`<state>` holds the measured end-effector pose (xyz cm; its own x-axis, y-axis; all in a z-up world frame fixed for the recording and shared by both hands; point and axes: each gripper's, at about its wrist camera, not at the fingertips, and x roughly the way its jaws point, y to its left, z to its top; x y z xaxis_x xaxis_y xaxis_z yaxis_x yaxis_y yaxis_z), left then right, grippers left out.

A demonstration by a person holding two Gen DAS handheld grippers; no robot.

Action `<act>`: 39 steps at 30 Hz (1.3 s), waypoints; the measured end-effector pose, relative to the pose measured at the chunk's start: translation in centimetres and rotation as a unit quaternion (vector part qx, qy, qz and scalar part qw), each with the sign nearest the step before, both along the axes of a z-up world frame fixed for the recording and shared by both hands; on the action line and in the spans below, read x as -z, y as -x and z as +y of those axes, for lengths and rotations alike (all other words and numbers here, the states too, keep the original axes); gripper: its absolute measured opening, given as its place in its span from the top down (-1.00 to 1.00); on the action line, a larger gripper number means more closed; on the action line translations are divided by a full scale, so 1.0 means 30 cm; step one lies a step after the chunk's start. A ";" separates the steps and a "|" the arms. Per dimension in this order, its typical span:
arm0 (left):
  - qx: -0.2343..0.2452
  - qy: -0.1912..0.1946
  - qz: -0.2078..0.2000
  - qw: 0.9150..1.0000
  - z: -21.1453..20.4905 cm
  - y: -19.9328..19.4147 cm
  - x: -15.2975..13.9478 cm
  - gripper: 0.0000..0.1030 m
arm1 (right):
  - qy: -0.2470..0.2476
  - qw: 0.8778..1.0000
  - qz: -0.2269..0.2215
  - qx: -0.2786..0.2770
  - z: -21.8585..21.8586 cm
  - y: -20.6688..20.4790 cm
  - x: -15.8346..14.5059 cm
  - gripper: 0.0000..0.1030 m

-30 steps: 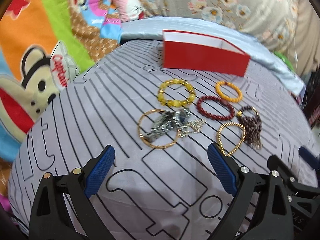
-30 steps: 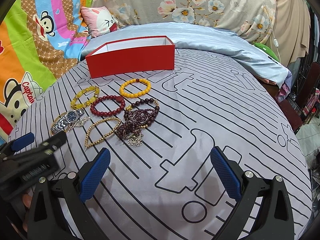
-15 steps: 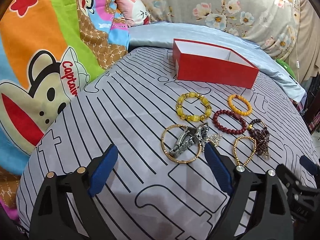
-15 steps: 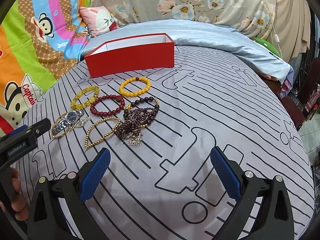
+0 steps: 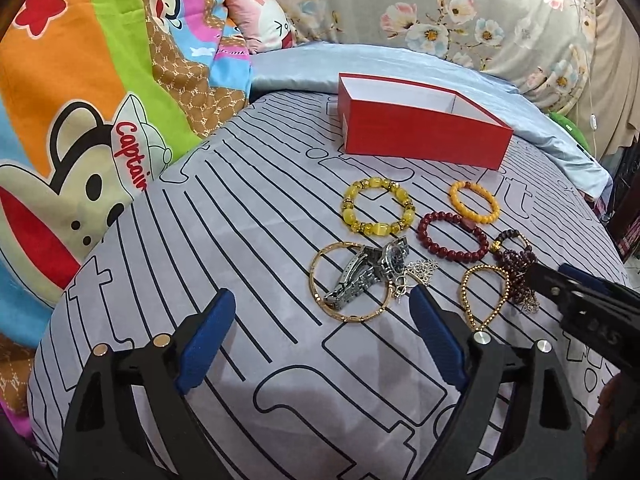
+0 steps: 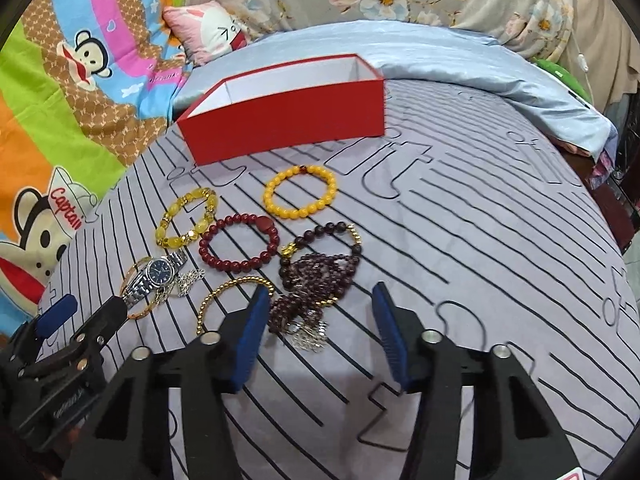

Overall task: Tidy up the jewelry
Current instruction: 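Grasp the dark bead bracelet with the right gripper, then grasp the silver watch with the left gripper while the right gripper holds the dark beads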

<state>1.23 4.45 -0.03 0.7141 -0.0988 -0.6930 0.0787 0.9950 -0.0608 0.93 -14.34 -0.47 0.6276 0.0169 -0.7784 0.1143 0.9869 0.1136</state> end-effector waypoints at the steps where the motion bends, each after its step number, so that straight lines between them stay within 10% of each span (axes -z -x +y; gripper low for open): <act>1: 0.000 0.000 0.000 1.000 -0.001 0.001 0.000 -0.67 | 0.000 1.000 0.002 0.000 0.003 -0.005 0.005 0.21; 9: -0.003 0.016 0.010 1.000 0.020 -0.007 0.011 -0.67 | -0.004 1.000 0.011 -0.002 0.005 -0.012 0.026 0.74; 22: 0.011 0.023 -0.003 1.000 -0.004 -0.021 -0.017 -0.65 | -0.044 0.999 -0.022 0.006 -0.100 0.119 -0.059 0.80; 39: 0.062 0.033 0.046 0.996 -0.088 -0.139 0.036 0.47 | -0.063 0.998 -0.024 0.002 -0.117 0.140 -0.086 0.80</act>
<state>5.39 1.81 -1.10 0.6268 -0.2298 -0.7445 0.1922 0.9716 -0.1381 -3.25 -17.86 2.12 0.6649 0.1103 -0.7388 0.1086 0.9643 0.2417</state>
